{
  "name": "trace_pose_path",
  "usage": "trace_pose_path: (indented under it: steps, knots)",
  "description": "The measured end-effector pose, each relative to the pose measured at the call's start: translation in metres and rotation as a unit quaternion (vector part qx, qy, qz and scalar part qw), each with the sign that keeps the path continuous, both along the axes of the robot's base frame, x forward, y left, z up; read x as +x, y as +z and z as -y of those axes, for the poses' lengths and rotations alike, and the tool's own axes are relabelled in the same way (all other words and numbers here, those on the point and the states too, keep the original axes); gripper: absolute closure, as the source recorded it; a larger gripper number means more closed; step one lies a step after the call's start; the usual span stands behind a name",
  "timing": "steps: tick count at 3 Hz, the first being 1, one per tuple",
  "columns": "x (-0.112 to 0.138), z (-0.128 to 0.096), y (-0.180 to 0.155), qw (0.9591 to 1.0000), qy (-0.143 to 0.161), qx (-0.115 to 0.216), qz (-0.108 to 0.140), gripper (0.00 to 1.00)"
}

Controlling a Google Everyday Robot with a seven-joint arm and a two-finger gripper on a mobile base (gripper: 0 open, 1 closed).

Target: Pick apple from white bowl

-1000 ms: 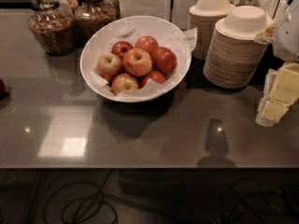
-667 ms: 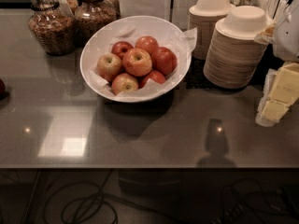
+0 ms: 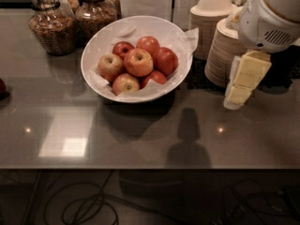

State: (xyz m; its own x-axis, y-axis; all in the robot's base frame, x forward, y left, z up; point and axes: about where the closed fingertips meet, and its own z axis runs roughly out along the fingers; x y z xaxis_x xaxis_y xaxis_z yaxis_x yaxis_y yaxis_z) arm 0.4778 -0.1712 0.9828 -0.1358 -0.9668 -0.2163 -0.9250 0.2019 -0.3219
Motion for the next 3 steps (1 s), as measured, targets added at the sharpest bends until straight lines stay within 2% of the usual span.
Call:
trace_pose_path:
  steps: [1, 3]
  knots:
    - [0.0281, -0.0542, 0.0064, 0.9985, 0.051, 0.007, 0.020, 0.00]
    - [0.0307, -0.0575, 0.0033, 0.9985, 0.049, 0.015, 0.018, 0.00]
